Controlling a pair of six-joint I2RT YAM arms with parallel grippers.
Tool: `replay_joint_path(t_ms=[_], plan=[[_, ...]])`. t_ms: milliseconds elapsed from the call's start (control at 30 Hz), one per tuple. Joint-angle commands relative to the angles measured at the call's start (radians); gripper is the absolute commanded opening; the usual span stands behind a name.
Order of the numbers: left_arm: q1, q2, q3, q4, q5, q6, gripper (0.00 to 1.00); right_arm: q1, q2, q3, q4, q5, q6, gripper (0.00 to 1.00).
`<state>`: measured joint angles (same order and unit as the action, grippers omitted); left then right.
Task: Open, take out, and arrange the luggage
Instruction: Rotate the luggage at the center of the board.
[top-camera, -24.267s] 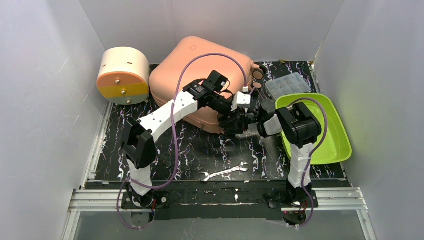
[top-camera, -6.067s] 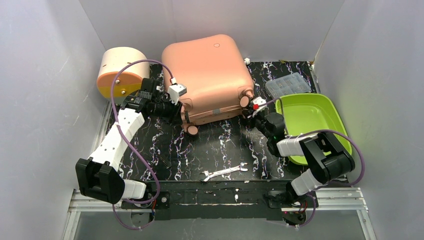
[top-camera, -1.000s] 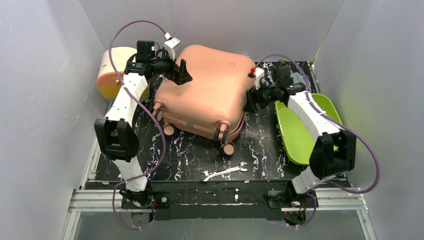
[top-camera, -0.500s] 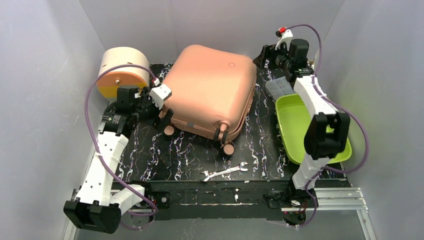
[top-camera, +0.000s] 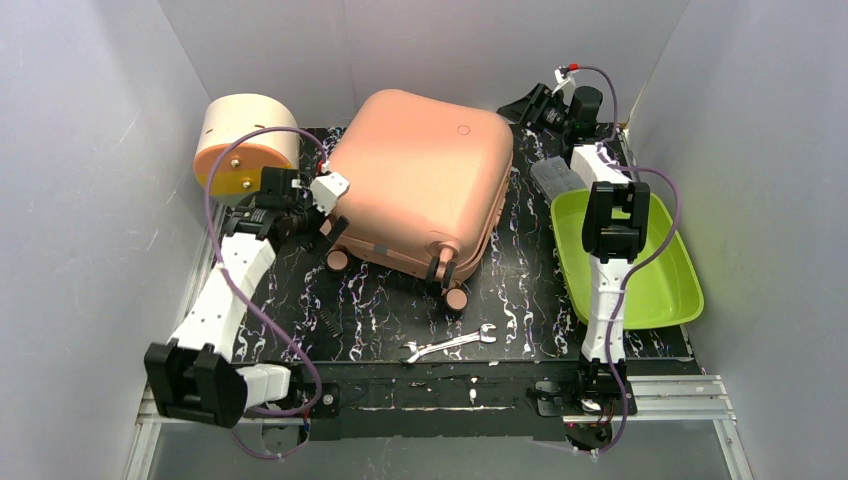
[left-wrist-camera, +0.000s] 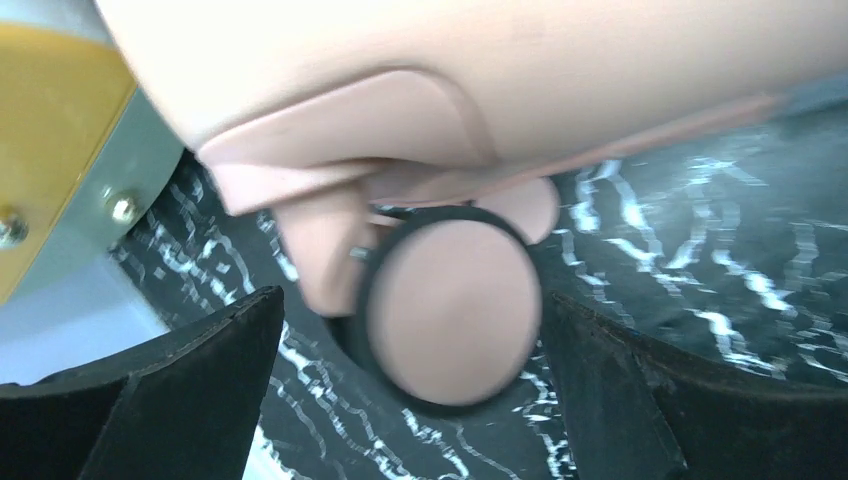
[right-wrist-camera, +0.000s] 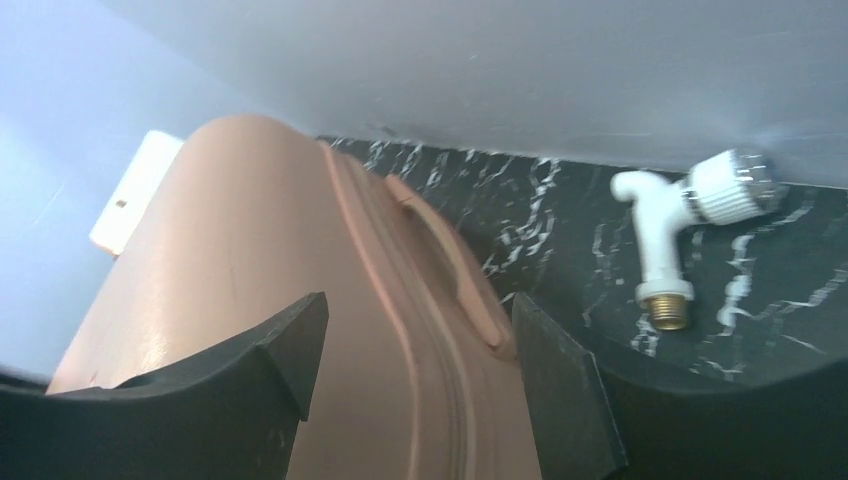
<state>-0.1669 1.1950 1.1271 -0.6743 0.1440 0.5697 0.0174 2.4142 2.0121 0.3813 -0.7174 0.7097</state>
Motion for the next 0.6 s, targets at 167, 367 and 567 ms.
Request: replay_joint_path(t_ms=[167,367,567], plan=[[0.017,0.22,0.068,0.114,-0.253,0.033,0.98,0.044,-0.019,0.004,0.148,-0.284,0.053,0.74],[0.002,0.333,0.162,0.146,-0.231,0.038,0.98,0.061,-0.114,-0.195,0.234,-0.383,0.057,0.71],[-0.035,0.454,0.289,0.156,-0.25,0.064,0.97,0.064,-0.188,-0.344,0.254,-0.45,0.046,0.68]])
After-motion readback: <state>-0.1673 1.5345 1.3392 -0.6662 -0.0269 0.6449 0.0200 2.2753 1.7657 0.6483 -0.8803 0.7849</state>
